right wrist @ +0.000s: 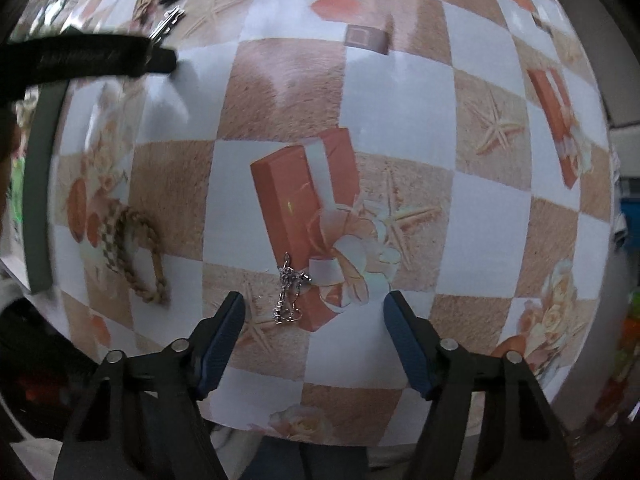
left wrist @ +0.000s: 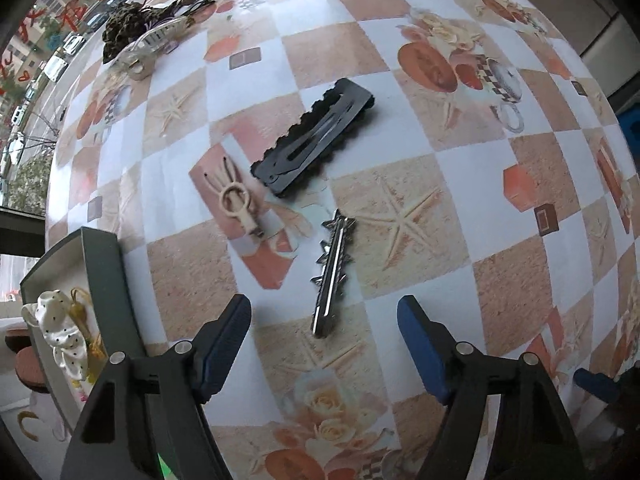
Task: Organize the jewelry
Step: 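Grasp the spiked silver hair clip with left tool while right grasps silver earring, then carry the hair clip and earring into the grey tray and open both tools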
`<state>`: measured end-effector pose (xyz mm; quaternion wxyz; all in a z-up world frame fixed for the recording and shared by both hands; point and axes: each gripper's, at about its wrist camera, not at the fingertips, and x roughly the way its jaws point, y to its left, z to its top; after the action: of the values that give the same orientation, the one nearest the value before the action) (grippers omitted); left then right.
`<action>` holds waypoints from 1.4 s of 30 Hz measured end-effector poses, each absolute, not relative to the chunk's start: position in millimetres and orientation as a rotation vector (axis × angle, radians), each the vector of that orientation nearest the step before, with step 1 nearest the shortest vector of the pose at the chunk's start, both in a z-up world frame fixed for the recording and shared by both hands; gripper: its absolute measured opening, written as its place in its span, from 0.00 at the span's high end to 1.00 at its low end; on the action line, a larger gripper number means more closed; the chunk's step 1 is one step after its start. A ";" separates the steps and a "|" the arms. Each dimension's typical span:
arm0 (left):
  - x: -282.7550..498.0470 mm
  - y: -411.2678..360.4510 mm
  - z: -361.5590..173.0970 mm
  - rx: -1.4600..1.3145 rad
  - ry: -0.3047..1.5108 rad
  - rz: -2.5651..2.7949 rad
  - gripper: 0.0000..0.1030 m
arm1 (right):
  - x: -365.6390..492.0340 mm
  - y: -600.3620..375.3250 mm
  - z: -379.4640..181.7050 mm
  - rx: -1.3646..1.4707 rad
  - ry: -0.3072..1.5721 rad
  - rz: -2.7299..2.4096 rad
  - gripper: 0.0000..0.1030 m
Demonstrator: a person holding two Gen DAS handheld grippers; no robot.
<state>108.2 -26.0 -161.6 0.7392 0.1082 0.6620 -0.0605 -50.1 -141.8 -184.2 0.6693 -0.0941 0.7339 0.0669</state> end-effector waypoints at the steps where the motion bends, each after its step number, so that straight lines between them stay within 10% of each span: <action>1: 109.0 -27.0 -161.3 0.230 1.452 -0.140 0.27 | -54.9 -133.3 -185.0 -0.230 1.649 0.148 0.37; 9: 111.1 -34.0 -158.0 0.163 1.467 -0.175 0.50 | -66.3 -104.7 -182.4 -0.259 1.633 0.190 0.75; 14: 102.7 -42.4 -153.9 0.168 1.463 -0.190 0.84 | -59.7 -104.6 -180.1 -0.236 1.644 0.197 0.85; 42: 51.2 31.9 -77.4 -0.062 1.370 -0.176 0.86 | 8.0 -179.4 -116.6 0.024 1.597 0.225 0.85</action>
<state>51.2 31.9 -77.4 0.7703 -0.0284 0.6319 -0.0813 8.0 -179.4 -116.6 0.6919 0.0107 0.7148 0.1007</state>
